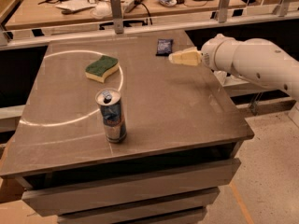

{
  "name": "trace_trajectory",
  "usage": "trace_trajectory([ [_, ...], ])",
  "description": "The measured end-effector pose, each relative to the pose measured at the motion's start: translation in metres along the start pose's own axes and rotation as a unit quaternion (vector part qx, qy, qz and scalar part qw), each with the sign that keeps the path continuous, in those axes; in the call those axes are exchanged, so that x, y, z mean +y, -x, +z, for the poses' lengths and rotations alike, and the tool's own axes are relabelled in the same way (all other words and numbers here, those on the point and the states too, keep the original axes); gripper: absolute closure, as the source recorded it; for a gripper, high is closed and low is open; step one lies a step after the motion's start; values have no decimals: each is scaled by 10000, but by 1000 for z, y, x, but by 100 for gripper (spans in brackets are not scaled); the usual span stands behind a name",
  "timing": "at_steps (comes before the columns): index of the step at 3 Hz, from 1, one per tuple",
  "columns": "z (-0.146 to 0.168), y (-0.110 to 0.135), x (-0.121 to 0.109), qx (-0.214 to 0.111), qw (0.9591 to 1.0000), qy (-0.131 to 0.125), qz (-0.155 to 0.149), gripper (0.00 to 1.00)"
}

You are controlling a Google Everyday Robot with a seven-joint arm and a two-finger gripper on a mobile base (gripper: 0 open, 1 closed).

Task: Move rxbar blueberry near sponge

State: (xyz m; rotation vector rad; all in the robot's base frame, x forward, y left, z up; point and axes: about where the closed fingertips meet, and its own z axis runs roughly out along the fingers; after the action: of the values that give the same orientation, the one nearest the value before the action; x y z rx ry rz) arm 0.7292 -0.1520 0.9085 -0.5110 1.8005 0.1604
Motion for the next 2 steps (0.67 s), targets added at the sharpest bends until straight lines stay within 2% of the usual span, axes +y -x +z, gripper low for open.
trace_trajectory([
  [1,27,-6,2,137,9997,-24,225,0],
  [2,50,-4,9,184,9993,2,323,0],
])
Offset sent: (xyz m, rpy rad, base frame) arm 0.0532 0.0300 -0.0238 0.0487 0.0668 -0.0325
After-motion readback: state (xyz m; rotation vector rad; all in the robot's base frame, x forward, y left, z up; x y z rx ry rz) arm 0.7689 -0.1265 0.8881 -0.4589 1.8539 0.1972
